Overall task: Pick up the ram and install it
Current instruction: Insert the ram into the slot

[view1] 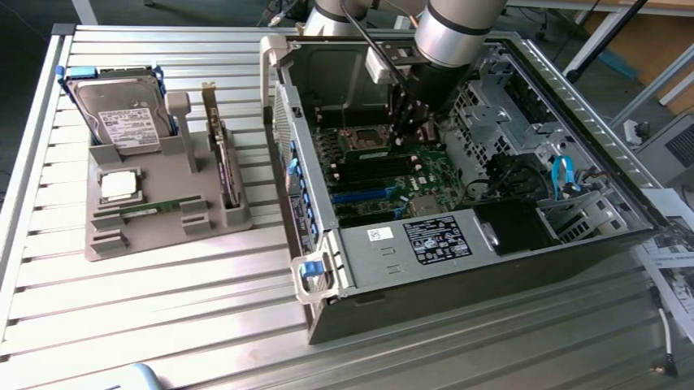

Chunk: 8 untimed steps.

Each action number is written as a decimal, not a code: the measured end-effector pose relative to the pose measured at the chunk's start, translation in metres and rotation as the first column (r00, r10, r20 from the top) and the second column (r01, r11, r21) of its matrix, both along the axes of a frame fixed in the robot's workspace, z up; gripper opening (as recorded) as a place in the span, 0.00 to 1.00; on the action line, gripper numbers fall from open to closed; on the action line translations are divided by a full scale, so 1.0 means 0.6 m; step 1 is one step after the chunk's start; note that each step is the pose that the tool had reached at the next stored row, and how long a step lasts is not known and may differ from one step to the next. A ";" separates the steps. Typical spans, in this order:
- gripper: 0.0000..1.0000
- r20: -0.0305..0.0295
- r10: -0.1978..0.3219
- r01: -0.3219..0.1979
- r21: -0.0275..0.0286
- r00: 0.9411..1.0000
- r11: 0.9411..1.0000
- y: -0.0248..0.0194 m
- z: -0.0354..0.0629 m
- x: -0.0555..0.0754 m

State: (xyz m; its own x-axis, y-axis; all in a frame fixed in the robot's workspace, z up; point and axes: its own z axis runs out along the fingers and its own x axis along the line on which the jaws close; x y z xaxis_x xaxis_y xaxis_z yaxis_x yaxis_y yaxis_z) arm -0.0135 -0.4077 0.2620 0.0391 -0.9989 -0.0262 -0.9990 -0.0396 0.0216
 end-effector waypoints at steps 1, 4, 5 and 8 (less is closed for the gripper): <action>0.12 0.000 0.000 0.000 0.000 1.000 1.000 0.0000 0.000 0.000; 0.12 0.000 -0.008 0.008 0.000 1.000 1.000 0.0000 0.000 0.000; 0.12 0.000 -0.013 0.013 0.000 1.000 1.000 0.0000 0.000 0.000; 0.12 0.000 -0.026 0.026 0.000 1.000 1.000 0.0000 0.000 0.000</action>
